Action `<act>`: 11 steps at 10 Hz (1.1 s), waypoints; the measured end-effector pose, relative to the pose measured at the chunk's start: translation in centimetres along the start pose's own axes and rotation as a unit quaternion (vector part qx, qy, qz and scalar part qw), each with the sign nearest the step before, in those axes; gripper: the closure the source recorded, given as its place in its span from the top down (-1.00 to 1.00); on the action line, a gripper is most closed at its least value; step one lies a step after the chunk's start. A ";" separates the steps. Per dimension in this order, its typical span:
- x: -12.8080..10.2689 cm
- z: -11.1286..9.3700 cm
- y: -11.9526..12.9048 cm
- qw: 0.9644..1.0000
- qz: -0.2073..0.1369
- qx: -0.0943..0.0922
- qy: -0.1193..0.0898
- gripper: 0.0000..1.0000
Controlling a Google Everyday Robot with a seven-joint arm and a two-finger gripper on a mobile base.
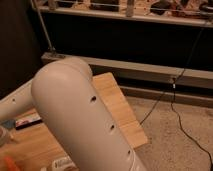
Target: Place the pepper in the ceramic cup
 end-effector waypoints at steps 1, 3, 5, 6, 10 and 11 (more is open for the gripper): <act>0.0 0.0 0.0 1.000 0.000 0.000 0.000 0.30; 0.1 0.0 0.0 1.000 0.000 0.000 0.001 0.30; 0.4 0.6 0.4 1.000 -0.006 0.000 -0.008 0.30; 0.6 1.2 0.9 1.000 -0.016 0.001 -0.017 0.30; 1.2 4.0 3.0 0.998 -0.048 0.004 -0.036 0.30; 1.2 5.1 3.1 0.998 -0.055 0.011 -0.034 0.30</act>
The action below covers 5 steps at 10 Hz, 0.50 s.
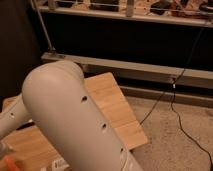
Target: Place the pepper in the ceramic cup
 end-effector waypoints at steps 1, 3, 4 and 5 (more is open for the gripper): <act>0.1 1.0 0.2 1.000 -0.005 0.005 0.006 0.30; 0.2 3.0 0.0 1.000 -0.004 0.014 0.020 0.30; -0.2 4.1 -0.1 1.000 -0.003 0.017 0.026 0.30; -0.4 4.6 -0.1 0.999 -0.004 0.019 0.027 0.30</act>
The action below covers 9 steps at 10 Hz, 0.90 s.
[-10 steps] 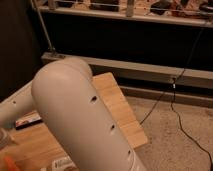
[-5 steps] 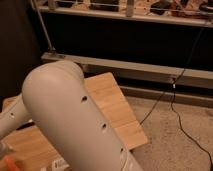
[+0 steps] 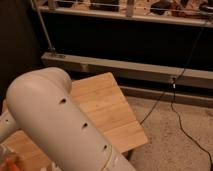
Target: Place the pepper in the ceramic cup
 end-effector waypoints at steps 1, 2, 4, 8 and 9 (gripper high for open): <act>-0.5 0.4 -0.2 1.000 -0.001 0.004 -0.001 0.30; -1.2 0.6 -0.4 1.000 -0.001 0.008 -0.004 0.25; -1.8 0.8 -0.3 1.000 -0.006 0.010 -0.005 -0.07; -2.1 1.2 0.5 1.000 -0.016 0.001 0.001 -0.84; -2.0 1.3 0.8 1.000 -0.022 0.000 0.007 -0.99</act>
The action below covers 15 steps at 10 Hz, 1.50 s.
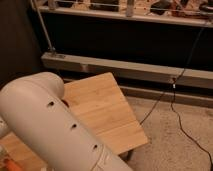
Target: Place the pepper in the ceramic cup
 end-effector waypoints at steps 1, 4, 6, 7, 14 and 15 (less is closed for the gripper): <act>0.1 0.1 0.2 1.000 -0.004 0.001 0.006 -1.00; 0.3 0.2 0.3 1.000 -0.012 0.013 0.025 -1.00; 0.3 0.3 0.5 0.999 -0.015 0.017 0.035 -1.00; 0.3 0.4 0.6 0.999 -0.016 0.018 0.037 -1.00; 0.0 0.4 1.1 0.999 -0.015 0.006 0.034 -0.13; 0.0 0.4 1.0 0.999 -0.013 0.004 0.032 0.09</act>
